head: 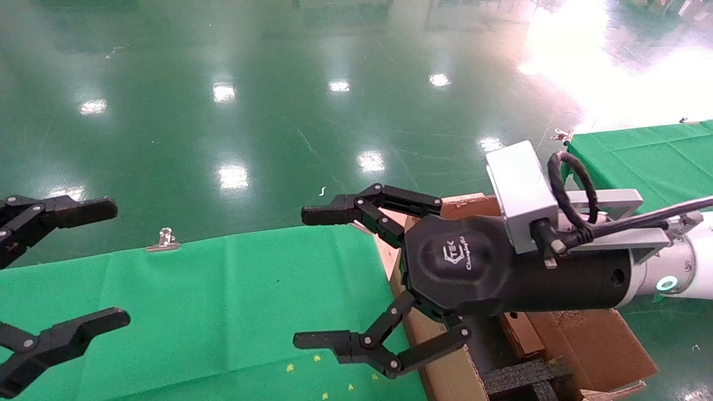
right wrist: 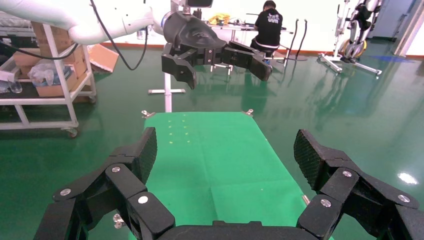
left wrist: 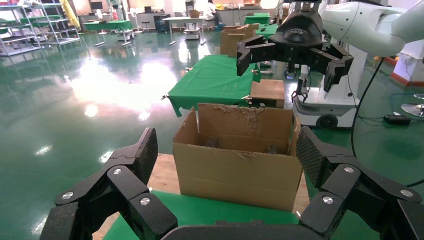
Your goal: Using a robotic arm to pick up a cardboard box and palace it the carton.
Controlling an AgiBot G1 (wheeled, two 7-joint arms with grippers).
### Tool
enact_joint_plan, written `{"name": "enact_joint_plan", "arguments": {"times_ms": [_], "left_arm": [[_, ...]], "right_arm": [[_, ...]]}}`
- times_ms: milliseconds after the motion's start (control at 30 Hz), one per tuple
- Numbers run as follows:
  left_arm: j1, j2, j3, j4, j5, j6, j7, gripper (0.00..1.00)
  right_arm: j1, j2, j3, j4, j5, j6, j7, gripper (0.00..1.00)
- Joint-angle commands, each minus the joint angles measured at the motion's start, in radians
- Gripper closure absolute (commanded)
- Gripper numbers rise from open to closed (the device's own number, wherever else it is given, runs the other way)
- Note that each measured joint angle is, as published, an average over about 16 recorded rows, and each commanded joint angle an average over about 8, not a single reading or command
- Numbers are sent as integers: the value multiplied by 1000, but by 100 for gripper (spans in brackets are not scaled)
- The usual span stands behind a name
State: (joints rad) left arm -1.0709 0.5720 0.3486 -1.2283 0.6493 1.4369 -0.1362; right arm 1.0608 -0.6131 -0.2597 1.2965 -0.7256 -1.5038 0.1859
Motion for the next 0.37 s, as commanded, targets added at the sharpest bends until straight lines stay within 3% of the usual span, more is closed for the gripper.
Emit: {"name": "enact_joint_plan", "arguments": {"times_ms": [33, 367], "left_arm": [[0, 0, 0, 0, 0, 0, 0, 0], [0, 0, 0, 0, 0, 0, 0, 0]], "right_arm": [[-3, 0, 3, 2, 1, -2, 0, 0], [6, 1, -9, -6, -1, 4, 0, 0]]}}
